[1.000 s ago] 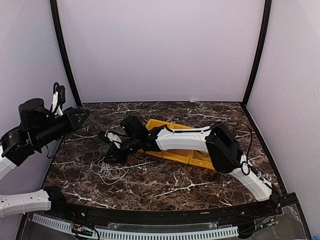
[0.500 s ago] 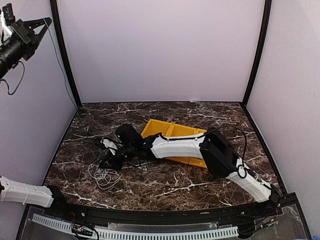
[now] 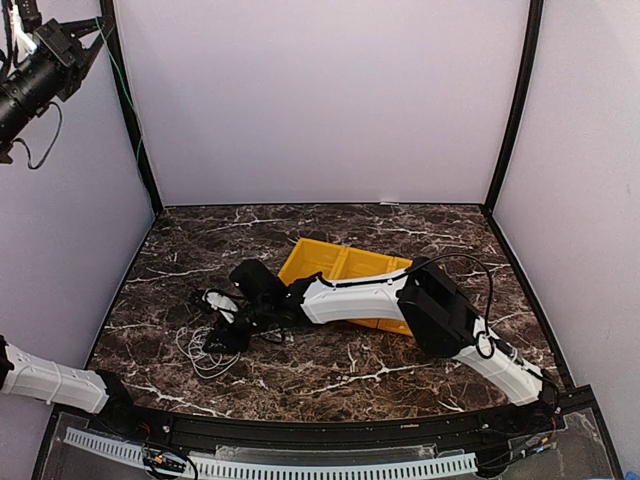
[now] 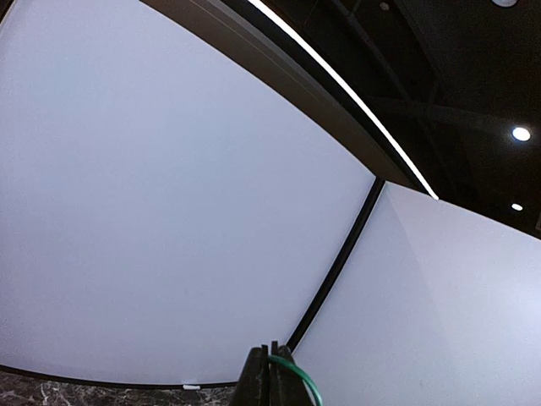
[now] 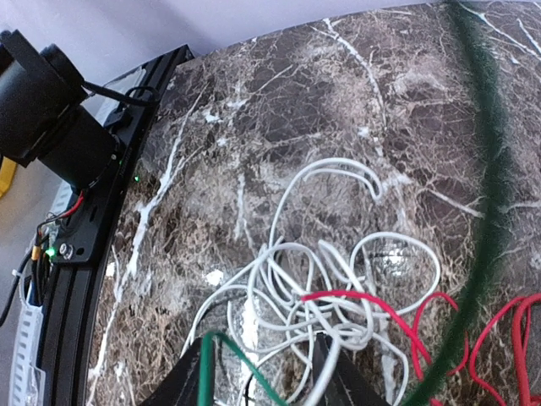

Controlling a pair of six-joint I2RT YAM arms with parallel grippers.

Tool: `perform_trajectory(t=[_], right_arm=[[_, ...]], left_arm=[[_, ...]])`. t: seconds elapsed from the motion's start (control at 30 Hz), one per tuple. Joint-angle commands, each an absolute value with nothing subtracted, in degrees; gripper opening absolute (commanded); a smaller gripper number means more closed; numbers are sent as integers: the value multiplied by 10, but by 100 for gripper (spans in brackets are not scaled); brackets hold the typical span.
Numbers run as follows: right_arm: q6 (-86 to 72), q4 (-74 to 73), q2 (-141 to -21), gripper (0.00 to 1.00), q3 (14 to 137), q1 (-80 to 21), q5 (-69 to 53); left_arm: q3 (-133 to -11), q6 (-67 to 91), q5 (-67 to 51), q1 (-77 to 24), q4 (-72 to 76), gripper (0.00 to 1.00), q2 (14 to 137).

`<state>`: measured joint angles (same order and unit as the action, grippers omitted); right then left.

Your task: Untangle the cables

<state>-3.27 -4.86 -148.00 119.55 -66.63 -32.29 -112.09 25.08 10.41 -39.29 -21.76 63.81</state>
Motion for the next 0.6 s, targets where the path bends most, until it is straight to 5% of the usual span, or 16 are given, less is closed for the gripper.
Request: perform_trajectory(t=[0.0,0.23,0.57], right_arm=[[39,-98,-1411,46,1179,-668,-329],[104,-144,-1268,58,1103,-658,-277],[92,-182,-1210,56,1156,-650,-285]], left_arm=[[-1035,207,162,-396,-193,0,590],[-850,203,248,-396,-161,0,475],[-747,226,222,-396,-204,0,441]])
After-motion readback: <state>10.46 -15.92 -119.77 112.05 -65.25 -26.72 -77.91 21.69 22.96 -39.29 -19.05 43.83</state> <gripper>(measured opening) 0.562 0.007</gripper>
